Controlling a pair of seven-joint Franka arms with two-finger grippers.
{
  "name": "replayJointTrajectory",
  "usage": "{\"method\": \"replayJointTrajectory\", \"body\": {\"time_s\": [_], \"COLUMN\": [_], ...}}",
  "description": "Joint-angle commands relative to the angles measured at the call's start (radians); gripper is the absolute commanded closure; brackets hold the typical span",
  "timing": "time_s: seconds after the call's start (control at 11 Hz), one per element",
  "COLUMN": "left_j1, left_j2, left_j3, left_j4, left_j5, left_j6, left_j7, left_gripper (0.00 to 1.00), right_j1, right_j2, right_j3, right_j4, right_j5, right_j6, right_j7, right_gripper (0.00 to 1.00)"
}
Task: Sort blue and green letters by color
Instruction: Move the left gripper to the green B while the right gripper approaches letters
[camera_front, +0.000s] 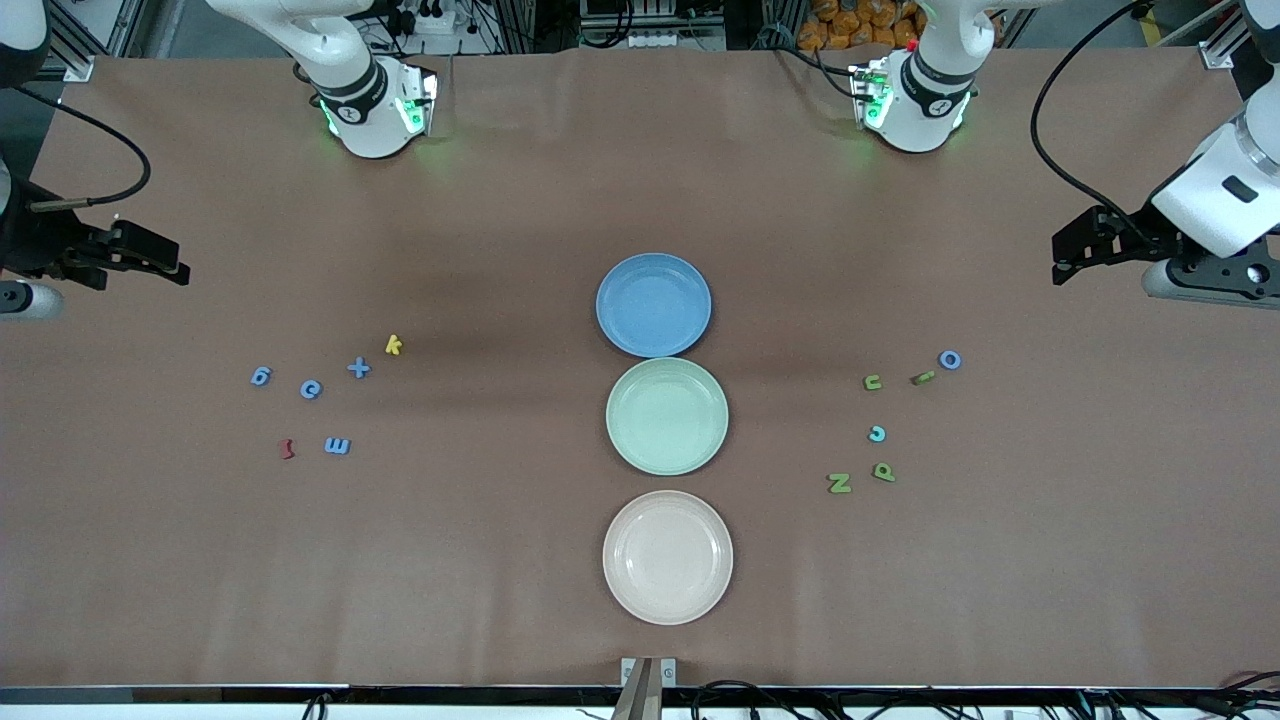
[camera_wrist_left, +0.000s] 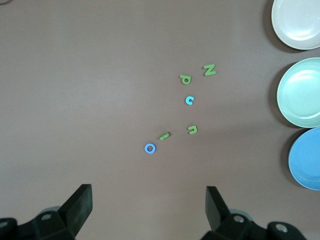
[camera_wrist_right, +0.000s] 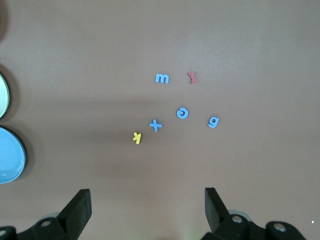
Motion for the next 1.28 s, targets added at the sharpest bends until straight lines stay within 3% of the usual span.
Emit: {"method": "replayJointTrajectory", "body": {"time_s": [0.0,0.36,0.64,0.91,1.18], "left_j1": [-0.007,-0.005,-0.009,-0.007,-0.005], "left_j2": [0.004,0.010,0.077,0.077,0.079], "left_j3": [0.006,0.005,0.003,-0.014,-0.015], "left_j4": [0.012,0.008,-0.024,-0.188,-0.414], "left_j5": [-0.005,-0.018,-0.021,-0.020,-0.021], "left_j6": [0.001,0.001,0.049,0.177,0.452], "left_j7": [-0.001,-0.001,-0.003,-0.011,-0.018], "left_gripper": [0.00,0.00,0.00,0.00,0.00], "right_j1": [-0.011,-0.011,-0.011,-0.012,0.019], "right_j2": [0.001,0.001,0.001,0.001,0.073], "right_j3": [0.007,0.007,0.007,0.005,-0.035], "right_j4": [0.006,0.006,0.006,0.006,0.106], "right_j5": [0.010,0.010,0.010,0.010,0.030], "right_j6": [0.003,0.003,0.003,0.003,-0.042], "right_j7": [0.010,0.010,0.010,0.010,0.009], "right_gripper": [0.00,0.00,0.00,0.00,0.00]}}
